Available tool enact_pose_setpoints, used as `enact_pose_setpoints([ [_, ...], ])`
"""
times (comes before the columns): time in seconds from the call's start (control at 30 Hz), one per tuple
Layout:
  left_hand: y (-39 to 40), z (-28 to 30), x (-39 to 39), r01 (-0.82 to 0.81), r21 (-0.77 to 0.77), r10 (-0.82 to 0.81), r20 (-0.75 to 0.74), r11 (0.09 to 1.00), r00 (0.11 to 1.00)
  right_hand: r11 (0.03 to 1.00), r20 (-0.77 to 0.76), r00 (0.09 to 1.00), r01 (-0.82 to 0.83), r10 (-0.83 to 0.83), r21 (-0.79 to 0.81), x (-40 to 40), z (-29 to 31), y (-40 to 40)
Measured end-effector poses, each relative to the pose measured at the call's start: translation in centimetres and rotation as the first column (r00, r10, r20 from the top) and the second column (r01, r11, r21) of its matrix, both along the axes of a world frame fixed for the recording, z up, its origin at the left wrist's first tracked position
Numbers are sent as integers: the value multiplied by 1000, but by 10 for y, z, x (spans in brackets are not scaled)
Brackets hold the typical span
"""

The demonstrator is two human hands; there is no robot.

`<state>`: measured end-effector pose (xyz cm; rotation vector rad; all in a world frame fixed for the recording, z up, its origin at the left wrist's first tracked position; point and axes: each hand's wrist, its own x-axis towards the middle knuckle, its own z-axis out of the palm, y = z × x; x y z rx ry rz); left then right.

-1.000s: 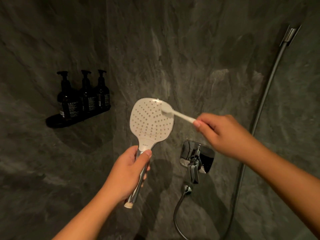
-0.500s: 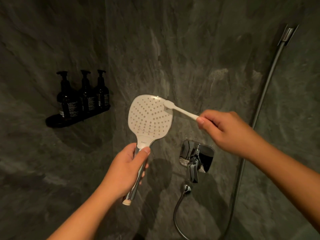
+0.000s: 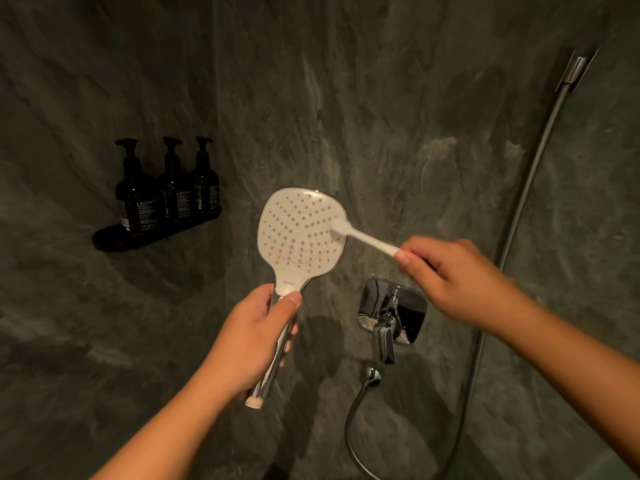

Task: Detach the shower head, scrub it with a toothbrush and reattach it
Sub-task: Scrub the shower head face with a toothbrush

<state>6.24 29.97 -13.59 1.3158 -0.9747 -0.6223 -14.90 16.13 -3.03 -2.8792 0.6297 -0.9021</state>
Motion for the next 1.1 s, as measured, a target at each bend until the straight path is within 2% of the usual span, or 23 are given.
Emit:
enact_pose_setpoints([
  [0.1, 1, -2, -1, 1, -3, -1, -16, 1000, 1000, 999, -44, 999, -14, 15, 29, -2, -8, 7],
  [0.27, 1, -1, -2, 4, -11, -4, -22, 1000, 1000, 999, 56, 998, 32, -31, -11, -1, 13, -4],
  [0.43, 2, -1, -2, -24, -11, 24, -19, 1000, 1000, 999, -39, 999, 16, -15, 29, -2, -13, 5],
  [0.63, -2, 2, -5, -96, 9, 96, 10, 995, 995, 999, 45, 999, 3, -5, 47, 15, -1, 18],
  [0.73, -5, 2, -8, -106, 12, 106, 38, 994, 994, 999, 5, 999, -40, 40, 28, 36, -1, 30],
  [0.97, -2, 3, -10, -114, -7, 114, 47, 993, 992, 1000, -32, 999, 4, -3, 10, 61, -3, 36],
  [1.1, 1, 2, -7, -125, -8, 125, 57, 992, 990, 999, -135, 990, -24, 26, 22, 62, -18, 45],
])
